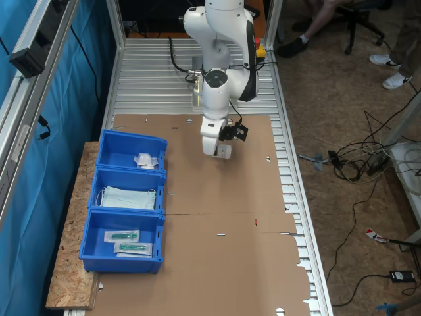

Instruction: Pick and place sorting task of medical equipment.

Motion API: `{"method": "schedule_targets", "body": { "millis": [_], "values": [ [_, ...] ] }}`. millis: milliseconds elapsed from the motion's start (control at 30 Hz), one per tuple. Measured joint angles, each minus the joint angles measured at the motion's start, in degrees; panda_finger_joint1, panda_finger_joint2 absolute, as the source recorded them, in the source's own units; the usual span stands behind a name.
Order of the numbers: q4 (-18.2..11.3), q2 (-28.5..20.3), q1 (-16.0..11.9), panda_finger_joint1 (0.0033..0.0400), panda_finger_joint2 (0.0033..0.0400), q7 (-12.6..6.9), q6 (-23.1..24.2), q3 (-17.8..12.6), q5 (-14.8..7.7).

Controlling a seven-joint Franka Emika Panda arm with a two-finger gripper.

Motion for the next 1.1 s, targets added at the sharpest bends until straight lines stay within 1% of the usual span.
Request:
{"method": "schedule_targets", "body": {
  "millis": [167,333,567,700,733,833,933,1100],
  "values": [
    [0.1,-5.7,0.0,0.0045,0.0045,0.00,-5.5,0.0,0.0],
    [0.6,-11.6,0.0,0.0046,0.0046,0.08,-12.9,0.0,0.0],
    [2.8,-19.2,-0.1,0.0046,0.0046,0.13,-24.9,-0.4,0.0],
    [4.5,-22.5,-0.9,0.0046,0.0046,0.15,-30.8,-0.4,-0.4],
    [5.4,-23.7,-1.8,0.0046,0.0046,0.15,-33.3,-0.4,-1.1],
    [6.8,-25.0,-3.8,0.0046,0.0046,0.15,-36.5,-0.4,-2.8],
    [8.2,-25.8,-6.3,0.0046,0.0046,0.16,-39.1,-0.3,-5.1],
    [10.7,-26.4,-11.7,0.0047,0.0047,0.16,-42.4,0.3,-8.7]
  ]
}}
